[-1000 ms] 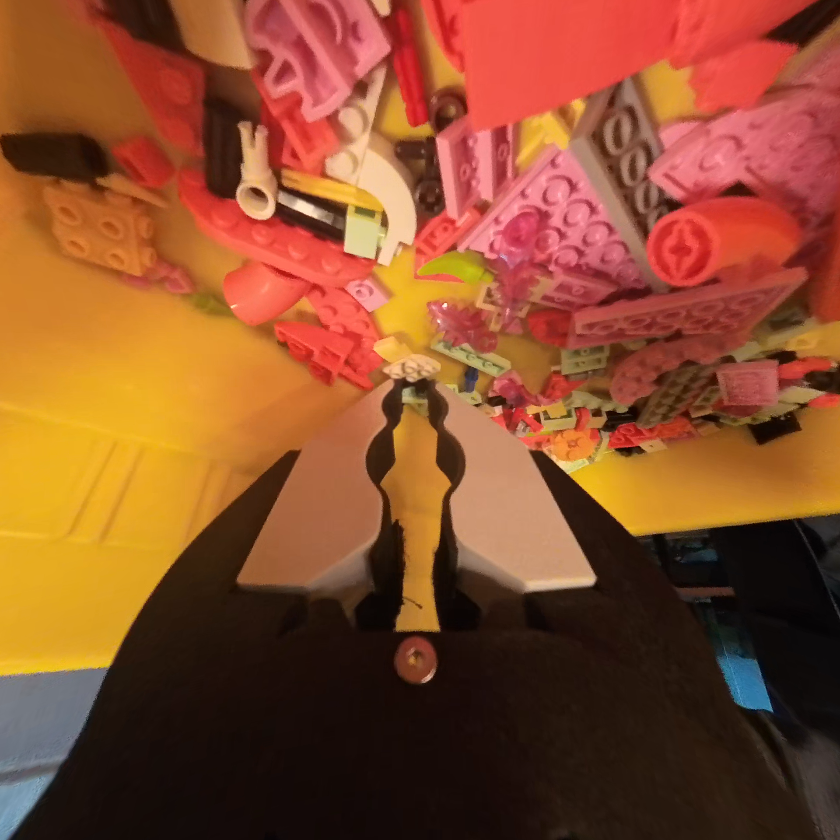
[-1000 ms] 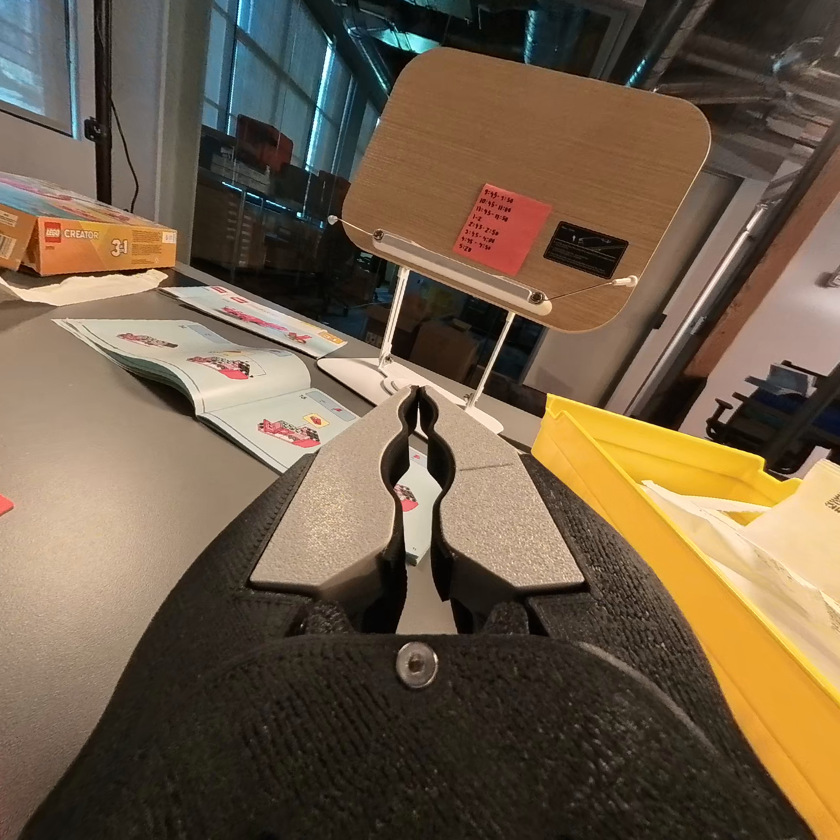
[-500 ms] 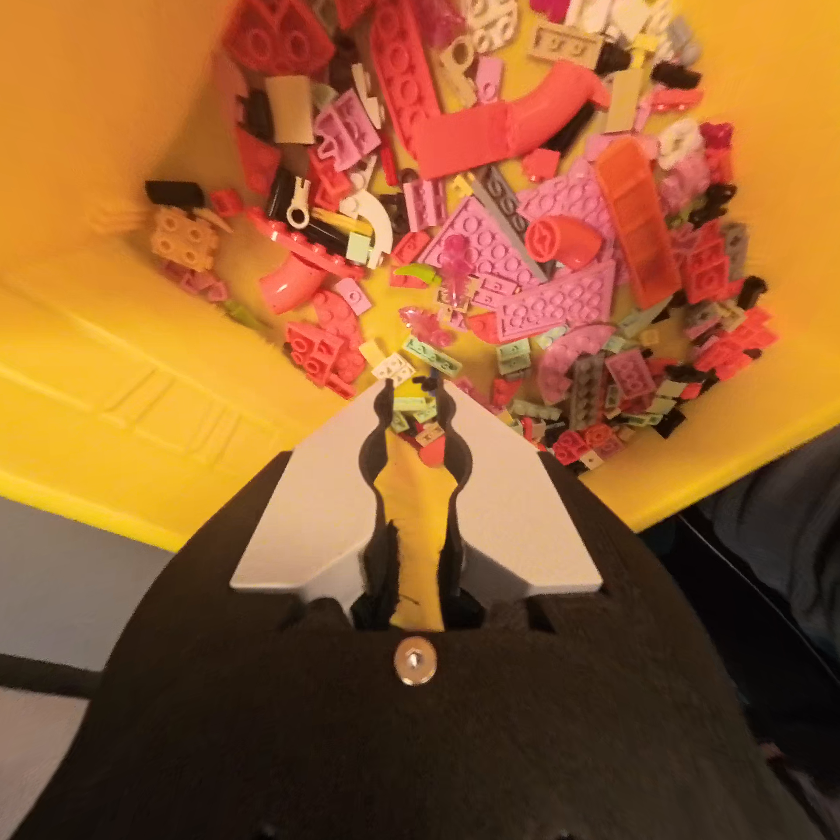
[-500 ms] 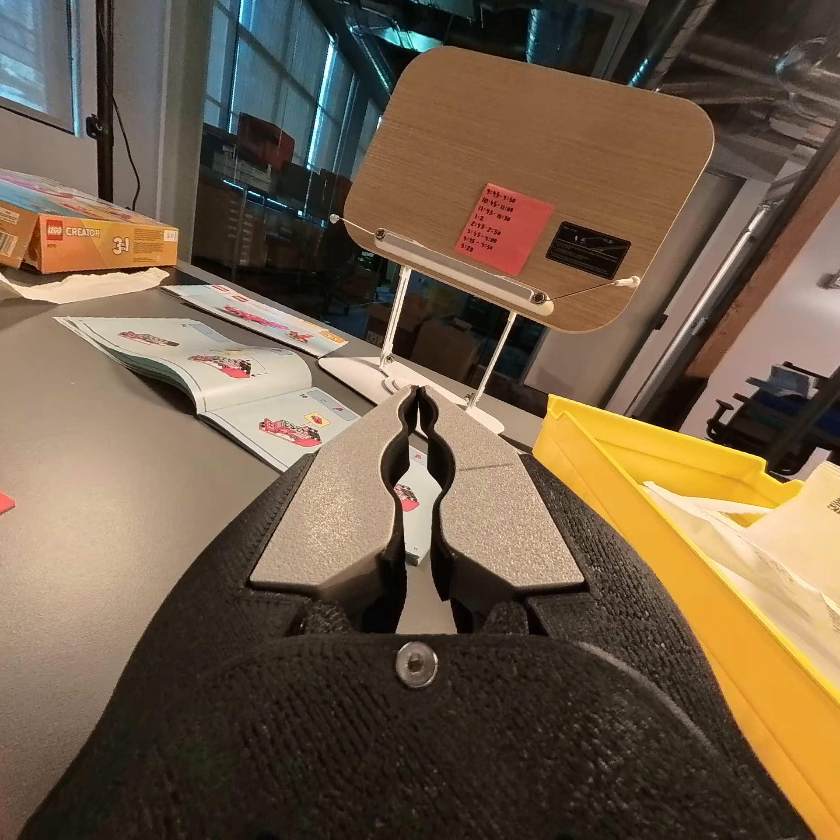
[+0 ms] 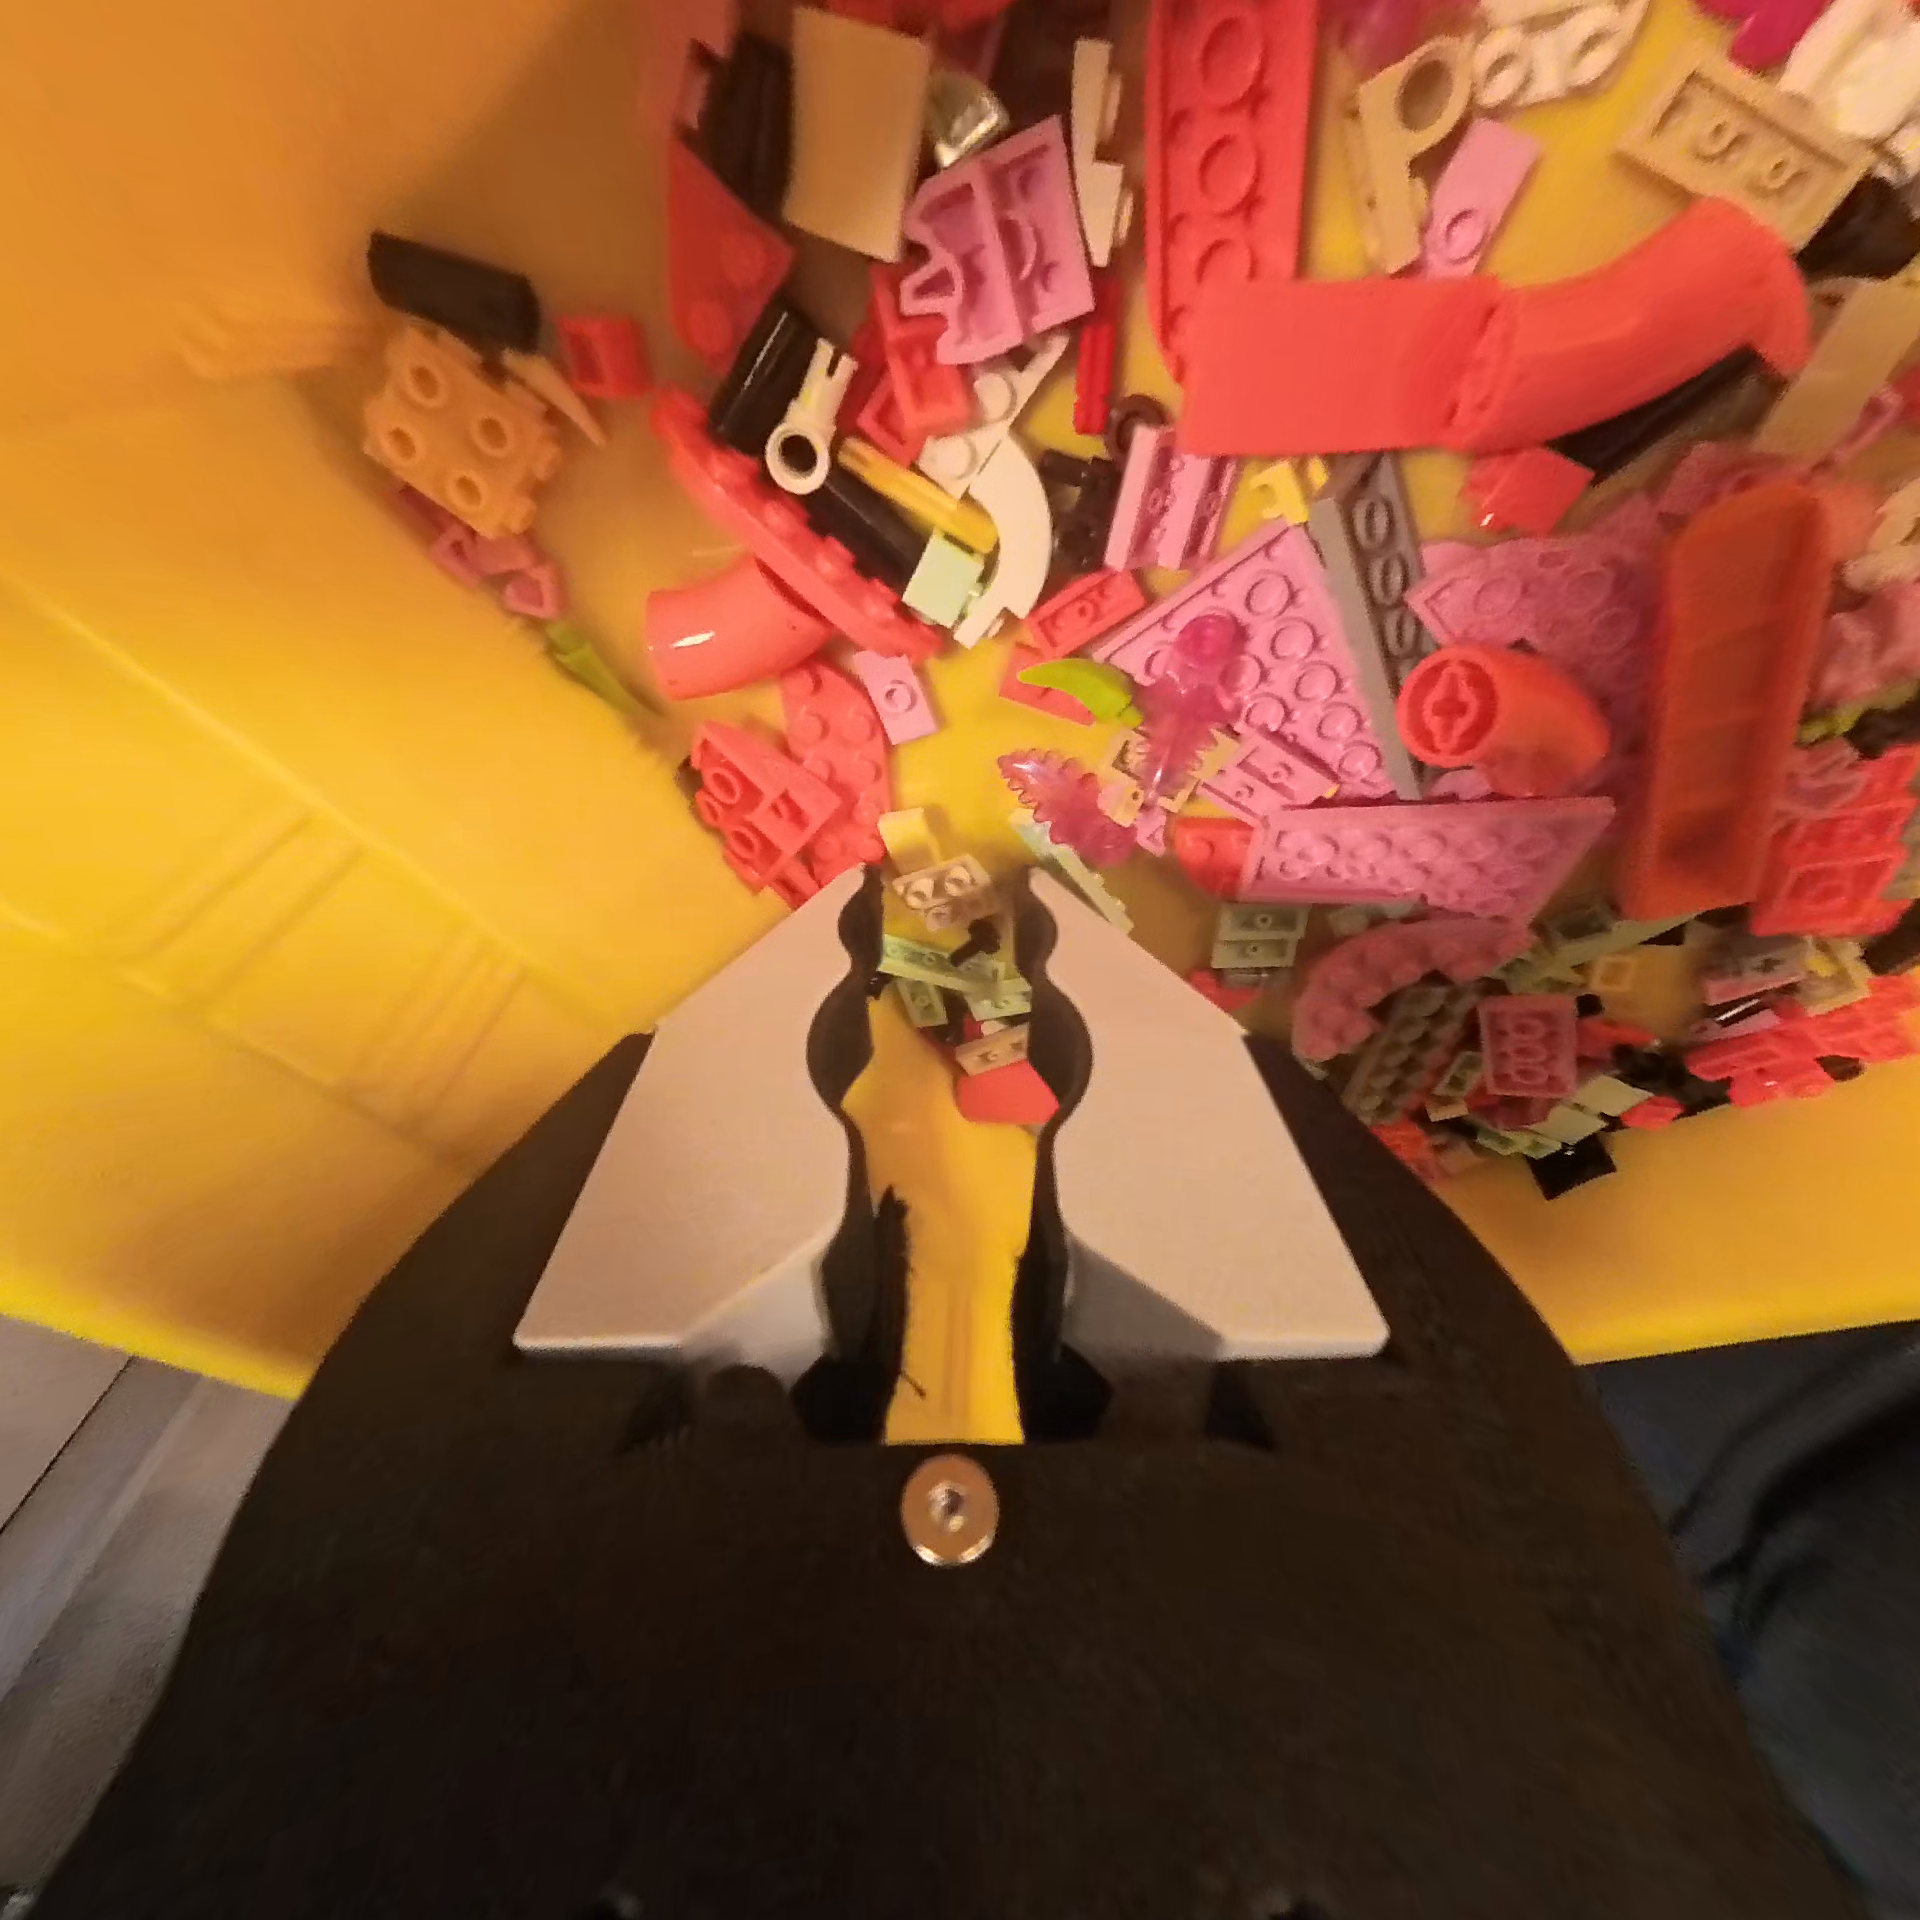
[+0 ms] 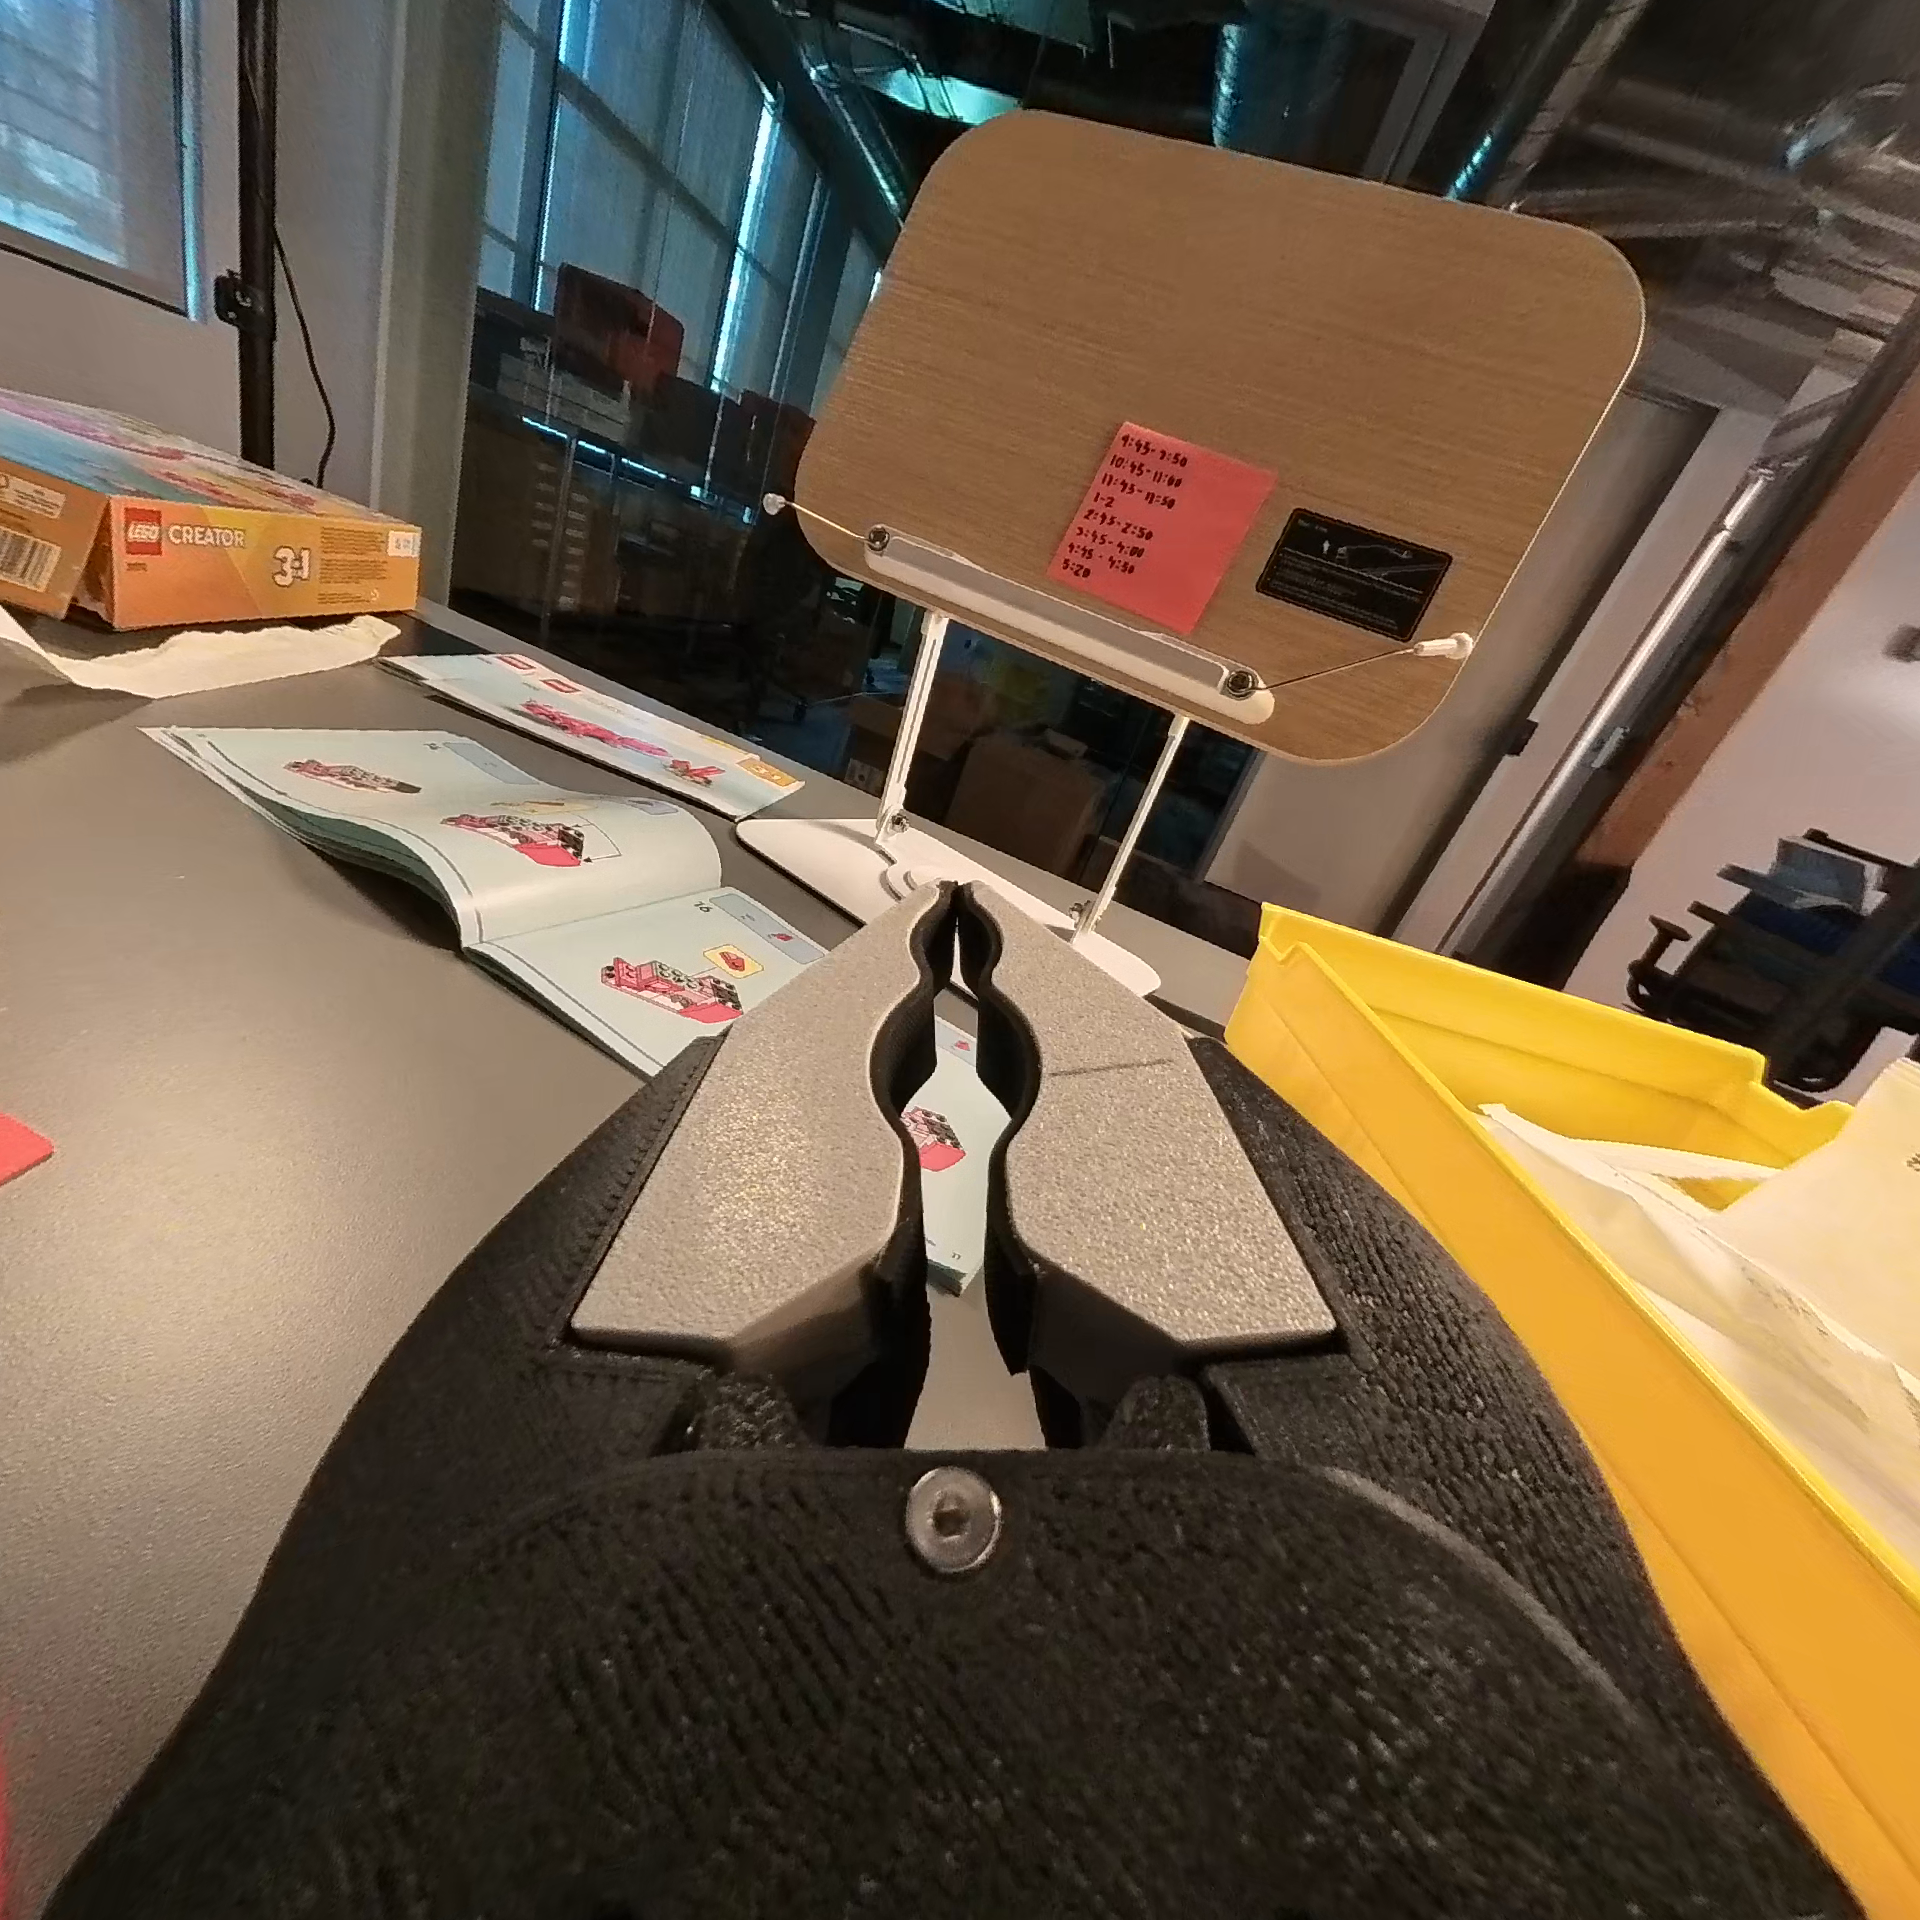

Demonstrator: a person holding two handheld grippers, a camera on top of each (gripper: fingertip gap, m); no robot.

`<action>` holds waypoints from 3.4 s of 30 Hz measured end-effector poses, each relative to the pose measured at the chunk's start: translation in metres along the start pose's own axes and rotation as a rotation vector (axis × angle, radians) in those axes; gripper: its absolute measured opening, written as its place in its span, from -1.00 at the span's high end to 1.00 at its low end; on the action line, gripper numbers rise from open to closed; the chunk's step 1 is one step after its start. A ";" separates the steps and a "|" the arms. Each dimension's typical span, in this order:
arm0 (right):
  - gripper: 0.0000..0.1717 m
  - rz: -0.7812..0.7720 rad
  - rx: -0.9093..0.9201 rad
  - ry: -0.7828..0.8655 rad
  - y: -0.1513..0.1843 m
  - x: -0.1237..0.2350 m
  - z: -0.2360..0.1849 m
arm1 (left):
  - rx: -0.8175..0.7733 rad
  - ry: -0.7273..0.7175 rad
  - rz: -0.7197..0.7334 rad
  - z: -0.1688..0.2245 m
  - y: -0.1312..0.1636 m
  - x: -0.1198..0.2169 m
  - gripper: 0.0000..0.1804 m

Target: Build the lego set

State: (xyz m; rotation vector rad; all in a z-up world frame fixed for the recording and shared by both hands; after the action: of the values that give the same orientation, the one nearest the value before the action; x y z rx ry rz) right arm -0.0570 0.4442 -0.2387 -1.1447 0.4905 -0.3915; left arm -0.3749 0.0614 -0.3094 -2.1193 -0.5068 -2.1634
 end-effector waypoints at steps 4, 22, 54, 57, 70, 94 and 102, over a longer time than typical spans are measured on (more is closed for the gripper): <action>1.00 0.000 0.000 -0.004 0.000 0.000 -0.001 | -0.017 0.034 -0.018 0.003 0.004 0.000 0.82; 1.00 0.000 0.006 -0.009 0.000 0.000 -0.002 | -0.233 0.320 -0.091 0.068 0.041 0.001 0.82; 1.00 0.000 0.010 -0.019 0.000 -0.001 -0.004 | -0.002 0.009 0.251 -0.022 -0.062 0.017 0.74; 1.00 0.000 0.011 -0.019 0.000 -0.001 -0.004 | 0.002 0.094 0.107 -0.011 -0.042 0.010 0.88; 1.00 -0.001 0.013 -0.021 0.000 -0.001 -0.004 | -0.040 0.231 0.313 0.012 -0.068 0.023 0.79; 1.00 -0.002 0.013 -0.024 0.000 -0.001 -0.005 | -0.241 -0.002 0.439 0.015 -0.077 0.034 1.00; 1.00 -0.001 0.014 -0.024 0.000 -0.001 -0.005 | -0.344 0.232 0.435 0.057 -0.082 0.027 0.66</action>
State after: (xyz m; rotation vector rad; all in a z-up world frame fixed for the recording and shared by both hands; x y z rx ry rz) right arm -0.0609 0.4412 -0.2400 -1.1350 0.4658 -0.3810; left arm -0.3438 0.1599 -0.2979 -1.8461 0.3390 -2.2989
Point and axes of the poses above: each gripper's, where its closed fingertips meet, x back along the fingers, y out of its underside, z = x × y across the jaws, the point moved 3 cm from there along x, back along the fingers, and after that the axes turned 3 degrees about y, right-handed, at the moved point
